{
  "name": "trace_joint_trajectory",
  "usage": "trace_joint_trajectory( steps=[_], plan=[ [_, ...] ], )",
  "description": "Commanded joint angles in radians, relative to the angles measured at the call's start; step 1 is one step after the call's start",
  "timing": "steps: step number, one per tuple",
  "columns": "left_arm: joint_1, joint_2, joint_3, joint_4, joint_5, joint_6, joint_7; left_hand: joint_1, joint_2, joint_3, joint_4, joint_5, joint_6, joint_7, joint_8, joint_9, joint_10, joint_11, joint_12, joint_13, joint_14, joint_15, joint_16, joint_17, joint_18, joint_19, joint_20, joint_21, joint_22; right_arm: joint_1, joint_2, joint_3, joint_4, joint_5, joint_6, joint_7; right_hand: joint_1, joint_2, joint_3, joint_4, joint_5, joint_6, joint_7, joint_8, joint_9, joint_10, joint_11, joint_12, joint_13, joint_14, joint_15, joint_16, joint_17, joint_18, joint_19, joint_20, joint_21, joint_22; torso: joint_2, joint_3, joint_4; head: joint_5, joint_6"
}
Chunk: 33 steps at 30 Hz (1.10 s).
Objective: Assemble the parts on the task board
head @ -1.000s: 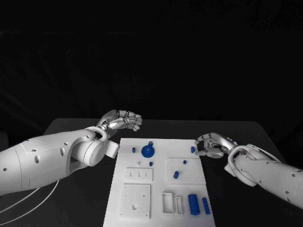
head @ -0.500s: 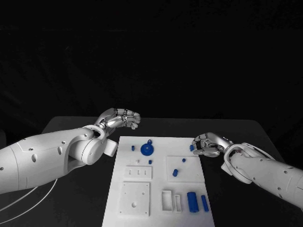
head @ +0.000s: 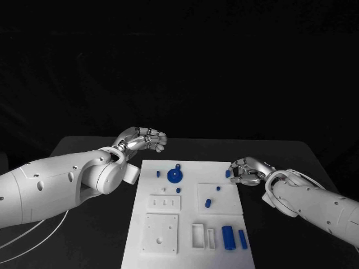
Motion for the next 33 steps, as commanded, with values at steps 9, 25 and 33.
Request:
trace_joint_trajectory(
  steps=[9, 25, 33],
  plan=[
    [0.001, 0.003, 0.001, 0.003, -0.006, 0.018, 0.008, 0.001, -0.003, -0.003, -0.005, -0.006, 0.0, 0.002, -0.001, 0.002, 0.002, 0.001, -0.002, 0.002, 0.005, 0.0, -0.007, 0.001, 0.015, -0.007, 0.004, 0.005, 0.018, 0.0, 0.011, 0.0, -0.003, -0.009, 0.008, -0.016, -0.021, -0.016, -0.01, 0.003, 0.032, -0.004, -0.005, -0.006, -0.004, 0.0, -0.004, 0.002, -0.001, 0.001, -0.002, -0.002, 0.005, 0.086, 0.001, 0.003, 0.002, 0.016, -0.001, -0.0008, -0.0021, 0.0, -0.005],
    [0.001, 0.003, 0.001, 0.01, -0.006, 0.019, 0.007, 0.0, -0.002, -0.003, -0.004, -0.006, 0.0, 0.003, -0.001, 0.002, 0.002, 0.001, -0.002, 0.002, 0.006, 0.0, -0.008, 0.002, 0.015, -0.007, 0.004, 0.005, 0.018, 0.0, 0.032, 0.0, -0.019, -0.018, 0.003, -0.028, -0.029, -0.003, -0.014, 0.009, 0.028, 0.01, 0.004, 0.002, -0.002, 0.003, 0.004, 0.005, -0.002, 0.005, 0.006, -0.001, 0.008, 0.086, 0.005, 0.0, 0.003, 0.015, -0.001, -0.0001, -0.0006, -0.002, -0.011],
    [0.001, 0.001, 0.001, 0.012, -0.006, 0.02, 0.007, 0.0, -0.002, -0.003, -0.004, -0.006, 0.0, 0.003, -0.001, 0.002, 0.003, 0.001, -0.002, 0.003, 0.006, 0.0, -0.008, 0.003, 0.015, -0.007, 0.004, 0.005, 0.018, 0.0, 0.032, 0.0, -0.022, -0.017, -0.002, -0.03, -0.022, 0.009, 0.006, 0.017, -0.004, 0.032, 0.006, 0.013, -0.001, 0.004, 0.006, 0.006, -0.004, 0.006, 0.008, -0.001, 0.01, 0.086, 0.006, -0.001, 0.003, 0.014, -0.002, 0.0004, -0.0017, 0.0, -0.014]
  ],
)
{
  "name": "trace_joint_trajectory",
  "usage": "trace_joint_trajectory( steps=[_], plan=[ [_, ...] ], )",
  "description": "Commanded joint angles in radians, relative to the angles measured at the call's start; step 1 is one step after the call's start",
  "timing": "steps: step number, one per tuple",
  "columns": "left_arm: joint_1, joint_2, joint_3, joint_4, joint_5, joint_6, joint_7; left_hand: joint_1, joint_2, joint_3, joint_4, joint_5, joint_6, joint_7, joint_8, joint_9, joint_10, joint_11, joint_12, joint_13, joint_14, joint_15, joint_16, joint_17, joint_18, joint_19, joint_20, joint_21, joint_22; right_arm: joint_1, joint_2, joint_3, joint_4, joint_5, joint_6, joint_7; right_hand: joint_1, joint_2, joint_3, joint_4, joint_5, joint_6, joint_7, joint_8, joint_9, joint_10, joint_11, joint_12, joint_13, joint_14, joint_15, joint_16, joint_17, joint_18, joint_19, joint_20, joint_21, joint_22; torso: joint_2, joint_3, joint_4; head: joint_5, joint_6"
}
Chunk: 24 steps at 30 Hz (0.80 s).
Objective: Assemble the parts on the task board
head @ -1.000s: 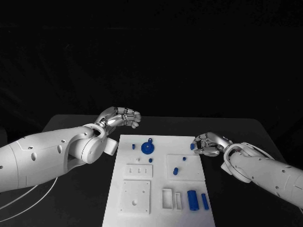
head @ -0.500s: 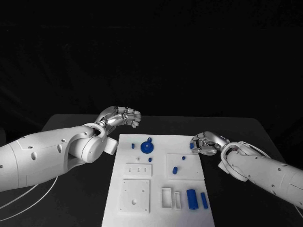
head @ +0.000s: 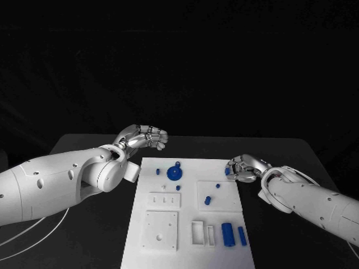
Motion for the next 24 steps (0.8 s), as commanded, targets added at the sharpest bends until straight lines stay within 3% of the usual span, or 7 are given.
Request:
trace_joint_trajectory(
  steps=[1, 4, 13, 24],
  plan=[
    [0.001, 0.0, 0.001, 0.003, -0.004, 0.016, 0.008, 0.0, -0.002, -0.003, -0.004, -0.006, 0.0, 0.003, -0.001, 0.001, 0.003, 0.001, -0.002, 0.001, 0.006, 0.0, -0.004, 0.001, 0.015, -0.004, 0.0, 0.005, 0.018, 0.0, 0.001, 0.0, -0.001, -0.01, 0.0, -0.002, 0.003, 0.014, 0.011, 0.001, -0.016, 0.02, 0.009, 0.006, 0.002, 0.002, 0.007, 0.006, -0.002, 0.002, 0.004, -0.001, 0.001, 0.086, 0.004, -0.003, 0.003, 0.014, -0.001, 0.0007, -0.0009, 0.001, -0.001],
    [0.001, 0.002, 0.001, 0.002, -0.004, 0.015, 0.008, 0.0, -0.002, -0.003, -0.004, -0.006, 0.0, 0.003, -0.001, 0.001, 0.003, 0.001, -0.002, 0.001, 0.006, 0.0, -0.004, 0.001, 0.015, -0.004, 0.0, 0.005, 0.018, 0.0, 0.002, 0.0, 0.0, -0.014, 0.001, -0.002, 0.01, 0.018, 0.033, 0.009, -0.04, 0.042, 0.009, 0.016, 0.004, 0.003, 0.008, 0.007, -0.003, 0.003, 0.005, -0.001, 0.003, 0.086, 0.004, -0.003, 0.003, 0.014, -0.001, 0.0011, -0.0015, 0.001, -0.001],
    [0.001, 0.004, 0.001, 0.0, -0.004, 0.015, 0.007, -0.001, -0.001, -0.003, -0.003, -0.006, 0.0, 0.003, -0.001, 0.002, 0.003, 0.001, -0.002, 0.002, 0.006, 0.0, -0.004, 0.002, 0.015, -0.004, 0.0, 0.005, 0.018, 0.0, 0.003, 0.0, 0.001, -0.02, -0.003, -0.008, 0.015, 0.02, 0.064, 0.016, -0.047, 0.088, -0.006, 0.04, 0.016, 0.005, -0.006, 0.009, -0.004, 0.004, -0.008, -0.001, 0.006, 0.086, 0.006, -0.004, 0.007, 0.016, 0.0, 0.001, -0.0021, 0.002, -0.002],
    [0.001, 0.002, 0.001, 0.002, -0.004, 0.015, 0.006, -0.001, -0.001, -0.003, -0.003, -0.006, 0.0, 0.003, -0.002, 0.002, 0.003, 0.001, -0.002, 0.002, 0.006, 0.0, -0.005, 0.002, 0.015, -0.004, 0.0, 0.005, 0.018, 0.0, 0.009, 0.0, -0.002, -0.024, -0.005, -0.017, 0.004, 0.004, 0.052, 0.007, -0.044, 0.086, -0.008, 0.039, 0.018, 0.008, -0.008, 0.009, -0.006, 0.005, -0.01, -0.001, 0.007, 0.086, 0.008, -0.005, 0.01, 0.016, 0.0, 0.0016, -0.0007, 0.001, -0.005]
  ],
)
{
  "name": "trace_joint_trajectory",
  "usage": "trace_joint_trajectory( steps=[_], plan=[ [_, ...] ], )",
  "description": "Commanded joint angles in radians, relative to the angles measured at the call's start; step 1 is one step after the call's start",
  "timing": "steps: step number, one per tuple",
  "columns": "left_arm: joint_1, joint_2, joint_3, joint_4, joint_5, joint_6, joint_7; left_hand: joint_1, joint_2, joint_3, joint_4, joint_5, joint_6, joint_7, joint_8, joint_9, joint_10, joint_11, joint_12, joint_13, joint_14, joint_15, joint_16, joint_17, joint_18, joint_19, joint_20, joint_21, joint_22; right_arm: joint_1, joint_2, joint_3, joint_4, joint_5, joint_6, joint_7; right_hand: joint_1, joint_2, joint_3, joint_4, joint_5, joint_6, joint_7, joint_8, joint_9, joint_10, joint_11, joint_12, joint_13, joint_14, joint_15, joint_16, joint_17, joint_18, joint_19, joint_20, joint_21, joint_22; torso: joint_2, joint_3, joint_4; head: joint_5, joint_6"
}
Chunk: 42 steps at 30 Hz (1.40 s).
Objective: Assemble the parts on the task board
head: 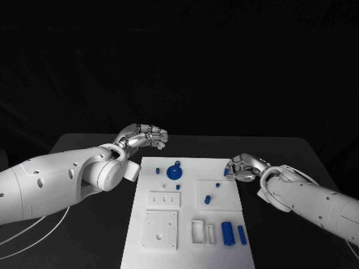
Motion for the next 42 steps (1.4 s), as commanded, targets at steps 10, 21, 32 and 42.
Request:
trace_joint_trajectory(
  steps=[10, 21, 32, 42],
  plan=[
    [0.001, 0.0, 0.001, 0.004, -0.004, 0.013, 0.004, 0.0, -0.003, -0.003, -0.004, -0.006, -0.002, 0.003, -0.003, 0.001, 0.001, 0.002, -0.003, 0.001, 0.006, 0.0, -0.006, 0.002, 0.015, -0.004, 0.0, 0.005, 0.018, -0.001, 0.005, 0.0, -0.001, -0.014, -0.005, -0.018, -0.036, -0.021, -0.053, -0.025, 0.041, -0.042, 0.026, -0.027, -0.01, -0.011, 0.005, 0.002, -0.003, -0.003, 0.006, -0.005, 0.003, 0.086, -0.002, -0.005, 0.003, 0.014, -0.001, 0.0001, -0.0003, 0.001, -0.001],
    [0.001, -0.002, 0.001, 0.005, -0.004, 0.013, 0.004, 0.0, -0.003, -0.003, -0.004, -0.006, -0.003, 0.004, -0.004, 0.001, -0.001, 0.002, -0.005, 0.001, 0.006, 0.0, -0.007, 0.003, 0.015, -0.005, 0.0, 0.005, 0.018, -0.001, 0.01, 0.0, -0.001, -0.017, -0.007, -0.023, -0.039, -0.022, -0.067, -0.032, 0.053, -0.062, 0.033, -0.039, -0.013, -0.019, 0.012, 0.002, -0.002, -0.006, 0.013, -0.007, 0.005, 0.086, -0.005, -0.006, -0.001, 0.012, 0.0, 0.0007, -0.0002, 0.0, -0.001],
    [0.001, -0.003, 0.001, 0.008, -0.005, 0.013, 0.004, 0.001, -0.003, -0.003, -0.004, -0.006, -0.003, 0.004, -0.004, 0.001, -0.001, 0.003, -0.005, 0.002, 0.005, 0.0, -0.008, 0.003, 0.015, -0.005, 0.0, 0.005, 0.018, -0.001, 0.018, -0.001, -0.003, -0.029, -0.019, -0.04, -0.039, -0.016, -0.069, -0.03, 0.054, -0.05, 0.032, -0.033, -0.009, -0.018, 0.011, 0.005, -0.002, -0.004, 0.012, -0.006, 0.006, 0.086, -0.002, -0.007, -0.001, 0.012, 0.0, 0.0006, 0.0012, -0.001, -0.001],
    [0.001, 0.001, 0.001, 0.004, -0.007, 0.014, 0.004, 0.001, -0.002, -0.003, -0.004, -0.006, -0.003, 0.004, -0.004, 0.001, -0.001, 0.003, -0.005, 0.002, 0.006, 0.0, -0.008, 0.003, 0.015, -0.006, 0.0, 0.005, 0.018, -0.001, 0.018, -0.001, -0.001, -0.042, -0.036, -0.043, -0.031, -0.009, -0.058, -0.025, 0.04, -0.012, 0.018, -0.012, 0.003, -0.014, -0.002, 0.006, -0.004, -0.002, 0.0, -0.006, 0.008, 0.086, 0.001, -0.008, -0.002, 0.011, 0.0, 0.0001, -0.0012, -0.001, -0.003]
  ],
)
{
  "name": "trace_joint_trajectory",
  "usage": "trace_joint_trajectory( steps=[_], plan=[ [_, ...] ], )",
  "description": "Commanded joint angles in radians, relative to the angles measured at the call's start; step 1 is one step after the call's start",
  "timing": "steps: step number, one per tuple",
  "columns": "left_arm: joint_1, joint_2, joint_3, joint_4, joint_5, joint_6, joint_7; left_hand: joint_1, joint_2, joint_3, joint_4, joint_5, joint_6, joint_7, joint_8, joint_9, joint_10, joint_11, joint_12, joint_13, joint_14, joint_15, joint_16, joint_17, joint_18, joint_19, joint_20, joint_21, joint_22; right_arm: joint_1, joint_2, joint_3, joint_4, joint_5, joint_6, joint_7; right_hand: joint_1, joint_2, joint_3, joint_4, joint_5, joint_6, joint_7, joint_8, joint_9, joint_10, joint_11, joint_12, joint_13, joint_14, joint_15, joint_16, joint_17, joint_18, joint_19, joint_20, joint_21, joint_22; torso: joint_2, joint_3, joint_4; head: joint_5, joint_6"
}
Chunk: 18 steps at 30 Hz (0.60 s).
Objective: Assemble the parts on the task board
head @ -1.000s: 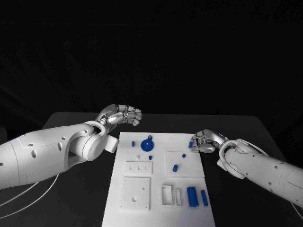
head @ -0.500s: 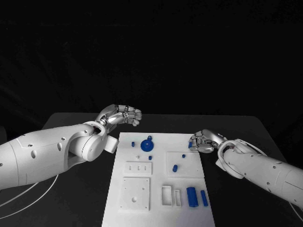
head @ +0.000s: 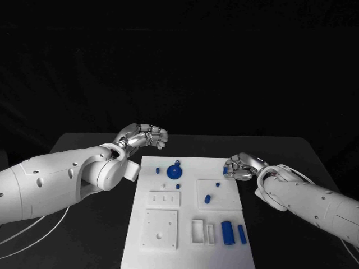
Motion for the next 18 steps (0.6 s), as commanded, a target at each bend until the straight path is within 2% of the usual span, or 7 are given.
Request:
trace_joint_trajectory(
  steps=[1, 3, 4, 6, 18],
  plan=[
    [0.001, 0.002, 0.001, 0.001, -0.005, 0.013, 0.006, 0.001, -0.002, -0.003, -0.004, -0.006, -0.003, 0.004, -0.004, 0.002, -0.001, 0.003, -0.005, 0.001, 0.006, 0.0, -0.004, 0.002, 0.015, -0.006, 0.0, 0.005, 0.018, 0.0, -0.001, 0.0, 0.003, -0.021, -0.017, -0.005, 0.001, 0.007, 0.004, 0.001, -0.003, 0.014, 0.006, 0.005, 0.002, 0.001, -0.01, 0.006, -0.002, 0.003, -0.005, -0.006, 0.001, 0.086, 0.005, -0.005, -0.002, 0.011, 0.001, -0.0006, -0.001, -0.001, -0.001],
    [0.001, 0.002, 0.001, 0.001, -0.005, 0.013, 0.006, 0.001, -0.002, -0.003, -0.004, -0.006, -0.002, 0.004, -0.004, 0.002, -0.001, 0.003, -0.005, 0.001, 0.006, 0.0, -0.004, 0.002, 0.015, -0.006, 0.0, 0.005, 0.018, 0.0, -0.001, 0.0, 0.002, -0.021, -0.021, -0.007, 0.014, 0.017, 0.02, 0.002, -0.023, 0.07, -0.01, 0.037, 0.018, 0.006, -0.023, 0.007, -0.003, 0.004, -0.017, -0.007, 0.002, 0.086, 0.007, -0.005, -0.002, 0.011, 0.001, -0.0004, -0.0009, -0.002, -0.002],
    [0.001, 0.002, 0.001, 0.001, -0.005, 0.013, 0.007, 0.001, -0.002, -0.003, -0.004, -0.006, -0.002, 0.004, -0.004, 0.002, -0.001, 0.003, -0.005, 0.001, 0.006, 0.0, -0.004, 0.002, 0.015, -0.006, 0.0, 0.005, 0.018, 0.0, -0.001, 0.0, 0.002, -0.021, -0.022, -0.007, 0.016, 0.018, 0.031, 0.007, -0.032, 0.08, -0.017, 0.042, 0.023, 0.008, -0.031, 0.006, -0.005, 0.005, -0.025, -0.008, 0.001, 0.086, 0.008, -0.005, -0.002, 0.011, 0.001, -0.0004, -0.0011, -0.002, -0.002],
    [0.001, 0.001, 0.001, 0.001, -0.005, 0.013, 0.006, 0.001, -0.002, -0.003, -0.003, -0.006, -0.002, 0.004, -0.004, 0.002, 0.0, 0.003, -0.005, 0.001, 0.006, 0.0, -0.004, 0.002, 0.015, -0.006, 0.0, 0.005, 0.018, 0.0, -0.001, 0.0, 0.003, -0.021, -0.028, -0.007, 0.02, 0.02, 0.042, 0.009, -0.036, 0.085, -0.021, 0.044, 0.026, 0.01, -0.035, 0.004, -0.006, 0.005, -0.028, -0.009, 0.001, 0.086, 0.008, -0.005, -0.002, 0.011, 0.001, 0.0007, -0.0007, -0.002, -0.003],
    [0.001, 0.0, 0.001, 0.001, -0.005, 0.014, 0.005, 0.002, -0.001, -0.002, -0.004, -0.006, -0.002, 0.004, -0.003, 0.002, 0.0, 0.002, -0.005, 0.002, 0.006, 0.0, -0.004, 0.002, 0.015, -0.006, 0.0, 0.006, 0.019, 0.0, 0.002, 0.0, 0.009, -0.018, -0.044, 0.0, 0.037, 0.032, 0.141, 0.035, -0.031, 0.09, -0.023, 0.042, 0.041, 0.014, -0.037, 0.0, -0.01, 0.007, -0.031, -0.014, 0.002, 0.086, 0.009, -0.004, -0.005, 0.012, 0.0, 0.0012, -0.0002, -0.004, -0.006]
  ],
)
